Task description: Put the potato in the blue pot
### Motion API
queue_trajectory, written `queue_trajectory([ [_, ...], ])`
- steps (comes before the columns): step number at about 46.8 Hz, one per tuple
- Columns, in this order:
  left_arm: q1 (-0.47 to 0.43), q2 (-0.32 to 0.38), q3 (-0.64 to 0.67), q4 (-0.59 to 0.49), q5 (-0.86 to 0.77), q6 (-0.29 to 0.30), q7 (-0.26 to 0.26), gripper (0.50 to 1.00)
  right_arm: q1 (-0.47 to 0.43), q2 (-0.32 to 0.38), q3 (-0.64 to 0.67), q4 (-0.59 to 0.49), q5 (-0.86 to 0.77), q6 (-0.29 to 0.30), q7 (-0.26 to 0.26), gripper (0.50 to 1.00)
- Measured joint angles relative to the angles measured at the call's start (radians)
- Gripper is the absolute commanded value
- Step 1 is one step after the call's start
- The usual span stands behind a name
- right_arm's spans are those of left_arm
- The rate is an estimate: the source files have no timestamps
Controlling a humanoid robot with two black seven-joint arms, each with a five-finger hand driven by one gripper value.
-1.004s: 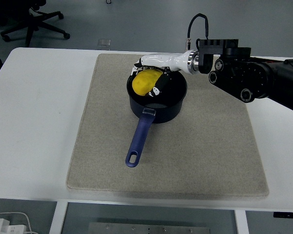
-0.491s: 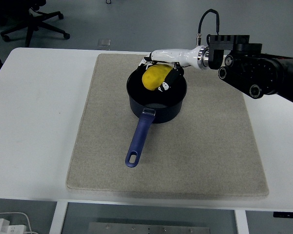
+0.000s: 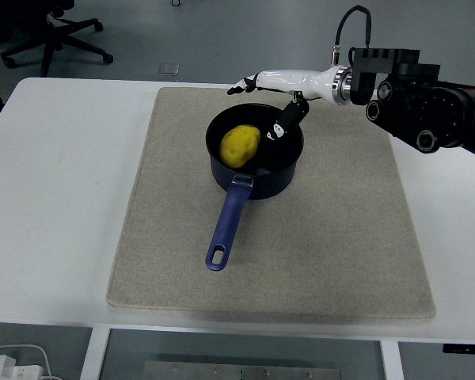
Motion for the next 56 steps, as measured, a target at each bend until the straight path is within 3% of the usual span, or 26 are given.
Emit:
queue_trajectory([
  [9,0.000,0.000,0.000,0.000,0.000,0.000,0.000,0.996,0.031,-0.059,0.013,0.001,0.036,0.002,0.001,0.921],
  [24,0.000,0.000,0.000,0.000,0.000,0.000,0.000,0.994,0.017,-0.182,0.025,0.001,0.388,0.041,-0.013,0.921],
  [39,0.000,0.000,0.000,0.000,0.000,0.000,0.000,0.996,-0.081,-0.267,0.025,0.000,0.731,0.030,-0.014,0.921],
  [50,0.000,0.000,0.000,0.000,0.000,0.000,0.000,0.996,-0.184,-0.291,0.027,-0.001,1.042,0.011,-0.047,0.921],
  [56,0.000,0.000,0.000,0.000,0.000,0.000,0.000,0.994,-0.219,-0.300,0.041,-0.002,1.131,0.010,-0.049,0.921],
])
